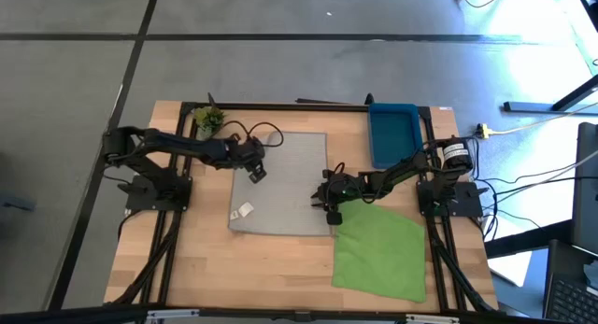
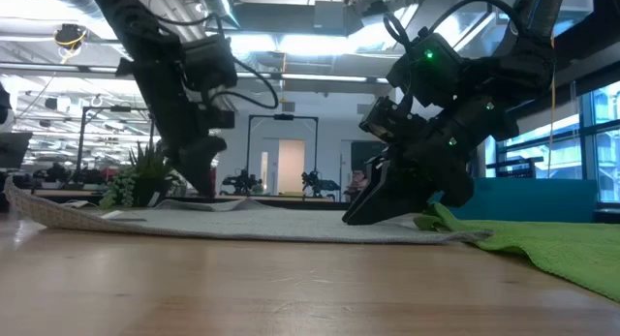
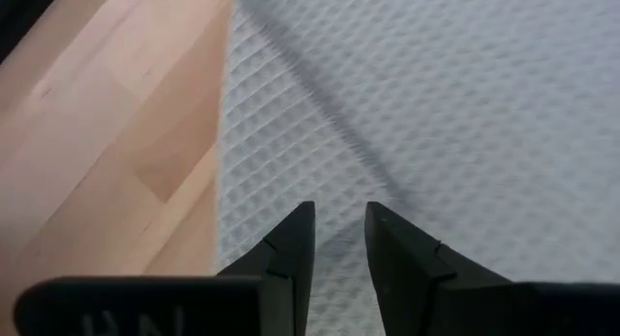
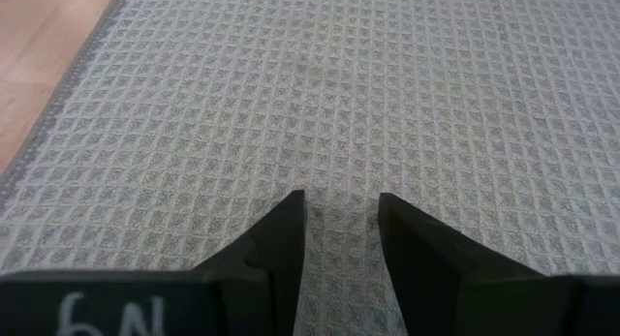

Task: Roll microfiber towels into tight, uniform cylinder then place into a basket
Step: Roll the gray towel

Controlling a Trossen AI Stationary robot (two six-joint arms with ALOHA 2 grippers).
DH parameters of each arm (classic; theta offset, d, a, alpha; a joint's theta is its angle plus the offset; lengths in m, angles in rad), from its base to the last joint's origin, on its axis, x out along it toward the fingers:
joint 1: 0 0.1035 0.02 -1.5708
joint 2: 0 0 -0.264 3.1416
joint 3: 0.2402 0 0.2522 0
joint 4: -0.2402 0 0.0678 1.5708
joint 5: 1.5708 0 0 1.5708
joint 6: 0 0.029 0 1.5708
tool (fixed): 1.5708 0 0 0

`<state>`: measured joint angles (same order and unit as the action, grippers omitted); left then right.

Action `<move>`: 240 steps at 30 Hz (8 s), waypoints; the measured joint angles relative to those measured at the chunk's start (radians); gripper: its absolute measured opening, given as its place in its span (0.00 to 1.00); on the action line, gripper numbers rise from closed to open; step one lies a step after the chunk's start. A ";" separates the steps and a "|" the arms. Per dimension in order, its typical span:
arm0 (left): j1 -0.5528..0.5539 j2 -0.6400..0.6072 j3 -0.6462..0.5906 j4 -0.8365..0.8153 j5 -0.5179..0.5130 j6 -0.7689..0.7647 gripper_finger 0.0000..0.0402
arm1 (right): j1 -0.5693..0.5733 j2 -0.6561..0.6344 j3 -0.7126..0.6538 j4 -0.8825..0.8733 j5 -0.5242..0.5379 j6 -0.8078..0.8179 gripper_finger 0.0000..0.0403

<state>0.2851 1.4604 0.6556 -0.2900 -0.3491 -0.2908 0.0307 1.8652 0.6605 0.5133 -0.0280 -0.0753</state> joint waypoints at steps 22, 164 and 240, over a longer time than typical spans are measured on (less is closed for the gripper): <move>0.020 0.058 -0.013 0.038 0.018 0.390 0.21 | 0.000 0.001 -0.001 0.000 -0.001 0.000 0.34; -0.975 -0.006 0.088 -0.457 0.033 -0.540 0.22 | 0.202 -0.318 0.019 -0.392 -0.028 -0.142 0.34; -1.069 -0.008 0.259 -0.399 -0.011 -0.783 0.00 | 0.317 -0.326 0.016 -0.401 -0.046 0.166 0.02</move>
<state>-0.7835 1.4528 0.9150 -0.6890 -0.3601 -1.0737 0.3481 1.5388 0.6769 0.1120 -0.0743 0.0910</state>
